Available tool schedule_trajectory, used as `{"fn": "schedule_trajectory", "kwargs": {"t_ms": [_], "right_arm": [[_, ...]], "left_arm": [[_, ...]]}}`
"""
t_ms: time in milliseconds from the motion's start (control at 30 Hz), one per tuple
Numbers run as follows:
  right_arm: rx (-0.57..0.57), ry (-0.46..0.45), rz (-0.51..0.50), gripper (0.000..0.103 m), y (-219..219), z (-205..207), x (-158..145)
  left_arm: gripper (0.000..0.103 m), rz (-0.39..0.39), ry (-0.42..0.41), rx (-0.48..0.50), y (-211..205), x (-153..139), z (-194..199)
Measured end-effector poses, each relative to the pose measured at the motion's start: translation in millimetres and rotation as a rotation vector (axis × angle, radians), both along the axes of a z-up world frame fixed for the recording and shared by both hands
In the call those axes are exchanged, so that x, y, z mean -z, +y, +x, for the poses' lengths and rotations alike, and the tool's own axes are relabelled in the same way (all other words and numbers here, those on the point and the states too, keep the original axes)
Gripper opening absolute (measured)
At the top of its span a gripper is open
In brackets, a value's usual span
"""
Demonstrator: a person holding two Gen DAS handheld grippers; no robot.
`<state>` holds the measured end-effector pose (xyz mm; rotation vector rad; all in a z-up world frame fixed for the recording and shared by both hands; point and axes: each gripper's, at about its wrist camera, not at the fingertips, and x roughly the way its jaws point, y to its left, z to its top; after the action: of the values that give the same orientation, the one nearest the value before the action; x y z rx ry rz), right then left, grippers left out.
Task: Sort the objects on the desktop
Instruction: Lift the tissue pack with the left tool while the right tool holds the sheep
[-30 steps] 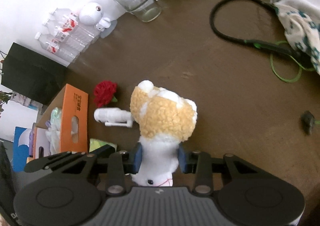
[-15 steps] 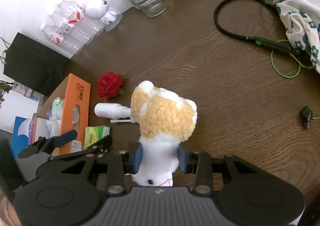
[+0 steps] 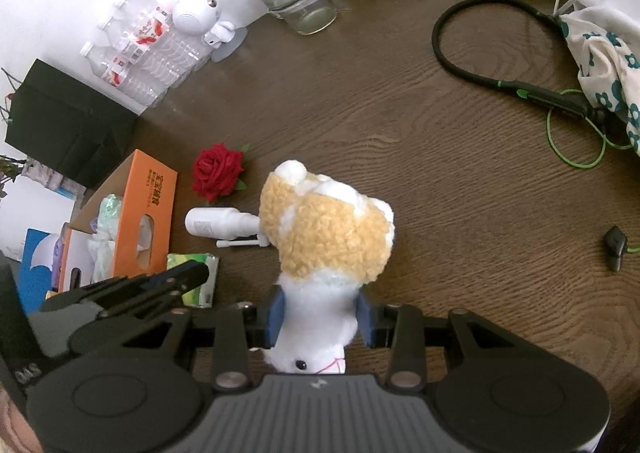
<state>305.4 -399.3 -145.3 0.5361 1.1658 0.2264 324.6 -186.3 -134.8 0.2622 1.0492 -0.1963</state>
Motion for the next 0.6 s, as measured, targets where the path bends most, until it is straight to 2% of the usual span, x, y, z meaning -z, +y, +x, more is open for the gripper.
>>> {"fn": "schedule_trajectory", "kwargs": {"t_ms": [100,133,200,233,267,333,367,433,600], "right_arm": [[-0.001,-0.001,-0.005,0.037,1.1,-1.7,-1.2],[-0.002,-0.001,-0.007,0.037,1.2,-2.5,-1.6],[-0.001,0.0,-0.008,0.037,1.7,-3.4,-2.0],[-0.002,0.0,-0.008,0.037,1.8,-3.8,-2.2],[-0.003,0.001,-0.009,0.037,1.9,-4.2,-2.4],[-0.007,0.0,-0.011,0.037,2.2,-4.4,-2.8],[-0.009,-0.001,-0.011,0.037,2.2,-4.4,-3.0],[-0.011,-0.001,-0.011,0.037,1.7,-4.2,-2.7],[-0.012,0.001,-0.004,0.037,0.2,-3.7,-1.2]], "left_arm": [[0.002,-0.002,0.002,-0.01,0.1,-0.8,-5.1],[0.006,0.005,-0.005,-0.029,0.8,-1.6,-5.7],[0.03,0.024,-0.031,-0.06,2.1,-3.2,-4.8],[0.059,0.033,-0.04,-0.071,2.8,-3.9,-3.6],[0.07,0.042,-0.049,-0.083,3.4,-4.6,-2.3],[0.072,0.054,-0.052,-0.096,3.6,-5.3,1.1],[0.08,0.058,-0.049,-0.1,3.3,-5.4,3.2],[0.086,0.067,-0.041,-0.108,2.8,-5.2,7.5],[0.086,0.045,0.017,-0.137,5.4,4.6,19.1]]}}
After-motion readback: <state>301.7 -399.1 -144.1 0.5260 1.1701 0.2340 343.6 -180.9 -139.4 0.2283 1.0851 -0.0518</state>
